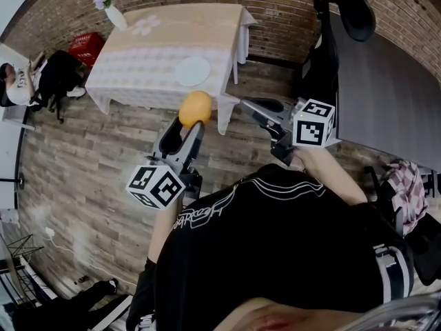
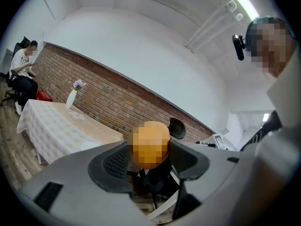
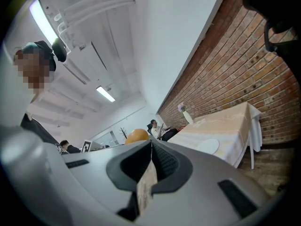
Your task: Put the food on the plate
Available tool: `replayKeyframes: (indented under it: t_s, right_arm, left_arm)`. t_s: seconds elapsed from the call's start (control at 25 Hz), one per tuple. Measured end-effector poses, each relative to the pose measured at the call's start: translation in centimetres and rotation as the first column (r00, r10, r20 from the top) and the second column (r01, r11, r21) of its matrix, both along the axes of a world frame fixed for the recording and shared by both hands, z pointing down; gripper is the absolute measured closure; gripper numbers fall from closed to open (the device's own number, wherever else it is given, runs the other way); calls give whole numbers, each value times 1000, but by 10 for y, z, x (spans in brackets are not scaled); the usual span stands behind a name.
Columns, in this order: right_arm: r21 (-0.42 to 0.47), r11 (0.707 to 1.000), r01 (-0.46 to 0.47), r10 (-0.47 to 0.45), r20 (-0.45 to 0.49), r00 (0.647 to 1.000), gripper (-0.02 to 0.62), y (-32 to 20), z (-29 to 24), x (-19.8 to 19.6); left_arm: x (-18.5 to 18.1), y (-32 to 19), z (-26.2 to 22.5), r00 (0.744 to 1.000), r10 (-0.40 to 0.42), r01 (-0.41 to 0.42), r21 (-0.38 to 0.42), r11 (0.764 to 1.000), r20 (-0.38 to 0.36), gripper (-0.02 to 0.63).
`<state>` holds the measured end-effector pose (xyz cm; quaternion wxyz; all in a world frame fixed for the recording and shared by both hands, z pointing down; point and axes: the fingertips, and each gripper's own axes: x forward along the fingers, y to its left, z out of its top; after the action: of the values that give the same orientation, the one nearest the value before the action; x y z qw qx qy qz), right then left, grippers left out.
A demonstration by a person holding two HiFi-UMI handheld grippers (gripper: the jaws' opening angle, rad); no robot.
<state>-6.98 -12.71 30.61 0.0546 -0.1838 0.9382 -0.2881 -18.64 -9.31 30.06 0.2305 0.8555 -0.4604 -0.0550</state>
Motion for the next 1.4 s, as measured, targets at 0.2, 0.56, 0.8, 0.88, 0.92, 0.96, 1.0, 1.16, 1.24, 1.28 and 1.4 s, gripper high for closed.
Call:
replayKeyframes:
  t_s: [0.2, 0.56, 0.8, 0.88, 0.92, 0.96, 1.0, 1.16, 1.24, 1.28, 1.4]
  right_arm:
    - [-12, 1000, 20, -20, 6, 1000, 598, -10, 4, -8]
    - [-30, 999, 41, -39, 43, 998, 598, -49, 8, -11]
    - [-54, 997, 47, -44, 49, 998, 598, -80, 22, -12]
    - [-71, 996, 48, -45, 46, 998, 598, -92, 30, -12]
    - [-80, 996, 48, -45, 44, 998, 598, -98, 33, -12]
    - [-88, 995, 47, -43, 42, 998, 598, -105, 36, -11]
    - [-95, 994, 45, -42, 39, 998, 598, -113, 39, -11]
    - [-126, 991, 41, -38, 26, 999, 598, -140, 53, -12]
    - [-144, 989, 42, -39, 23, 999, 598, -151, 61, -15]
    - [-153, 987, 43, -41, 21, 999, 598, -156, 64, -16]
    - [-175, 983, 47, -46, 13, 999, 598, -172, 75, -20]
  left_arm:
    - [-3, -8, 4, 1000, -7, 7, -11, 1000, 4, 351]
    - [-4, -44, 9, 999, -36, 37, -36, 999, 36, 351]
    - [-5, -74, 19, 998, -45, 48, -51, 998, 47, 351]
    - [-5, -84, 27, 998, -47, 51, -68, 996, 50, 351]
    - [-6, -90, 31, 997, -49, 53, -77, 996, 52, 351]
    - [-7, -97, 35, 997, -52, 56, -86, 995, 52, 351]
    - [-8, -104, 38, 997, -56, 60, -95, 994, 48, 351]
    - [-14, -133, 49, 997, -72, 75, -124, 989, 31, 351]
    - [-17, -146, 53, 997, -75, 79, -133, 988, 31, 351]
    - [-18, -152, 55, 997, -77, 80, -137, 987, 31, 351]
    - [-22, -169, 64, 995, -84, 90, -148, 985, 45, 351]
